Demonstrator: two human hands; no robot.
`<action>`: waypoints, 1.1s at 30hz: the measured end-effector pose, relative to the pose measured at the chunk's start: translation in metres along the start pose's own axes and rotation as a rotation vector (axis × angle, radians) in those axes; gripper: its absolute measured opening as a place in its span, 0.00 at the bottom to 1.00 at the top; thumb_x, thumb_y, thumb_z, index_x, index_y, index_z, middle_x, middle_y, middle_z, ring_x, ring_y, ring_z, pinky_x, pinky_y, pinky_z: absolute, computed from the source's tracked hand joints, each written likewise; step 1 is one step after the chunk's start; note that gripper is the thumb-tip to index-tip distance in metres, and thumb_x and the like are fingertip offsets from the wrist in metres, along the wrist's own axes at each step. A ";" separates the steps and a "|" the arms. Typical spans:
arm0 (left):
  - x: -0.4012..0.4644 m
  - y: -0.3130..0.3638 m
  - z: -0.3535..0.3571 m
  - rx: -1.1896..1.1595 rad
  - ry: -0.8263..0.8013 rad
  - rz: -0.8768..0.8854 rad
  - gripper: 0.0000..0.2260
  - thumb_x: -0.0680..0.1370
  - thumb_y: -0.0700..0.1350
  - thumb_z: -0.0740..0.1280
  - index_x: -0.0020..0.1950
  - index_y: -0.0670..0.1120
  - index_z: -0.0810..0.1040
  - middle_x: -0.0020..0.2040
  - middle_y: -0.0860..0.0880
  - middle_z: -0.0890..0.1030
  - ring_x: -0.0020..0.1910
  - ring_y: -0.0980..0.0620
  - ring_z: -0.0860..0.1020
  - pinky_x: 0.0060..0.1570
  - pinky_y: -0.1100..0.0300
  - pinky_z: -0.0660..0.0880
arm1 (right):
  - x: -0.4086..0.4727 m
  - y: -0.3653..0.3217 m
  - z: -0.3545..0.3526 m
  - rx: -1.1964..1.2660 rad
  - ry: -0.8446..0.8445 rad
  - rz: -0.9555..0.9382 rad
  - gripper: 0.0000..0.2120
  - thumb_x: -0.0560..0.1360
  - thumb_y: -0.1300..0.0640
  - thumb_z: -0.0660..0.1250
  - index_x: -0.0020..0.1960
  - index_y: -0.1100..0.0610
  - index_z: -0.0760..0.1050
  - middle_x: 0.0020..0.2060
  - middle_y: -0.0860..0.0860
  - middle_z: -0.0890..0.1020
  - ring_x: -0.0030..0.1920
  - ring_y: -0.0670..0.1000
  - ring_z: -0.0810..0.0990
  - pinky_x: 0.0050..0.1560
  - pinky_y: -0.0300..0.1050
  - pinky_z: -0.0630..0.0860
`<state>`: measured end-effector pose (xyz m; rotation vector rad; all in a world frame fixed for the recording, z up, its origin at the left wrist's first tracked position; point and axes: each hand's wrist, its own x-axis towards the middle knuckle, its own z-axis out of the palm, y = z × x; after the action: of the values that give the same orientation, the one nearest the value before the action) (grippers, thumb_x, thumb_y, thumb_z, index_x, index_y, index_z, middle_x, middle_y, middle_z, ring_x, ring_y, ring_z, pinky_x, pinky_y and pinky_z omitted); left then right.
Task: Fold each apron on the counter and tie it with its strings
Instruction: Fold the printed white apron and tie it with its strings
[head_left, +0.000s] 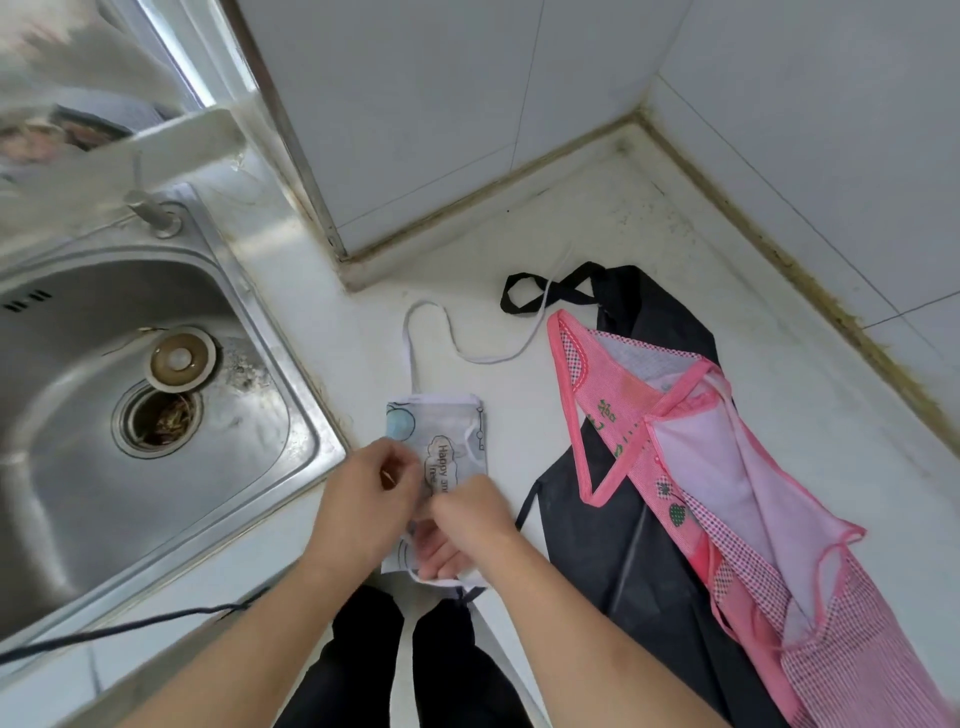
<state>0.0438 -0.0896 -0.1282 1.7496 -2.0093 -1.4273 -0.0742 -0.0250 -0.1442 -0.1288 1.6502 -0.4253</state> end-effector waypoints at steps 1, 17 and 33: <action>-0.012 -0.010 -0.002 0.078 0.016 0.013 0.05 0.78 0.45 0.68 0.47 0.55 0.81 0.40 0.55 0.83 0.39 0.61 0.80 0.38 0.63 0.75 | -0.006 0.001 -0.003 0.039 -0.050 0.001 0.11 0.78 0.59 0.70 0.42 0.66 0.82 0.31 0.60 0.85 0.27 0.56 0.84 0.27 0.43 0.80; -0.051 -0.041 0.005 -0.076 0.202 -0.090 0.07 0.80 0.42 0.68 0.49 0.53 0.74 0.45 0.53 0.81 0.45 0.52 0.80 0.43 0.54 0.76 | -0.016 0.042 -0.022 -0.129 0.385 -0.387 0.13 0.75 0.53 0.71 0.39 0.53 0.68 0.37 0.48 0.77 0.36 0.48 0.76 0.34 0.40 0.70; -0.077 0.036 -0.032 -0.811 -0.401 -0.351 0.16 0.82 0.44 0.69 0.66 0.36 0.79 0.58 0.36 0.85 0.58 0.35 0.84 0.66 0.37 0.76 | -0.080 0.041 -0.048 0.158 -0.034 -0.443 0.15 0.68 0.62 0.73 0.55 0.56 0.83 0.47 0.56 0.89 0.47 0.56 0.87 0.48 0.50 0.83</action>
<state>0.0632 -0.0476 -0.0497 1.5307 -0.9542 -2.3971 -0.1037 0.0492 -0.0802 -0.3844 1.5436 -0.8821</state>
